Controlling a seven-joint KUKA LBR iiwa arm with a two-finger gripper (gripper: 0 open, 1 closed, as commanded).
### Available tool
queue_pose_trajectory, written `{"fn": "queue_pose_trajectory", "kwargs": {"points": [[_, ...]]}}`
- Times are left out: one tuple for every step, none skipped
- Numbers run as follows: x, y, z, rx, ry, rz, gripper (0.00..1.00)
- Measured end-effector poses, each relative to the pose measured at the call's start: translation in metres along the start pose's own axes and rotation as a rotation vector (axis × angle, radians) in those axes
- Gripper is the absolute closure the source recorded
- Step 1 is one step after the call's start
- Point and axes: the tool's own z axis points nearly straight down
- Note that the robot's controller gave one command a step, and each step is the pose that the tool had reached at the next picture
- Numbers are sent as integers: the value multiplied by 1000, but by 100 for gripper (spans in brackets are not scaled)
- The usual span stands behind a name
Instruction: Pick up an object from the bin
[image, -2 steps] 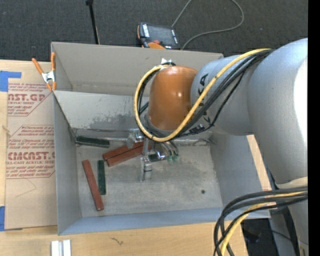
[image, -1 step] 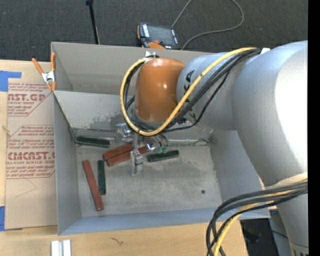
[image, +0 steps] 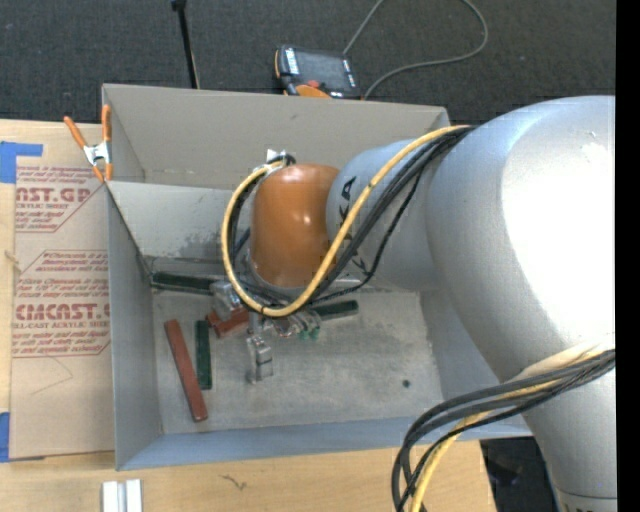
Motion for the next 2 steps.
{"fn": "queue_pose_trajectory", "kwargs": {"points": [[-3, -1, -4, 1, -8, 1, 100], [0, -1, -2, 0, 1, 1, 0]]}}
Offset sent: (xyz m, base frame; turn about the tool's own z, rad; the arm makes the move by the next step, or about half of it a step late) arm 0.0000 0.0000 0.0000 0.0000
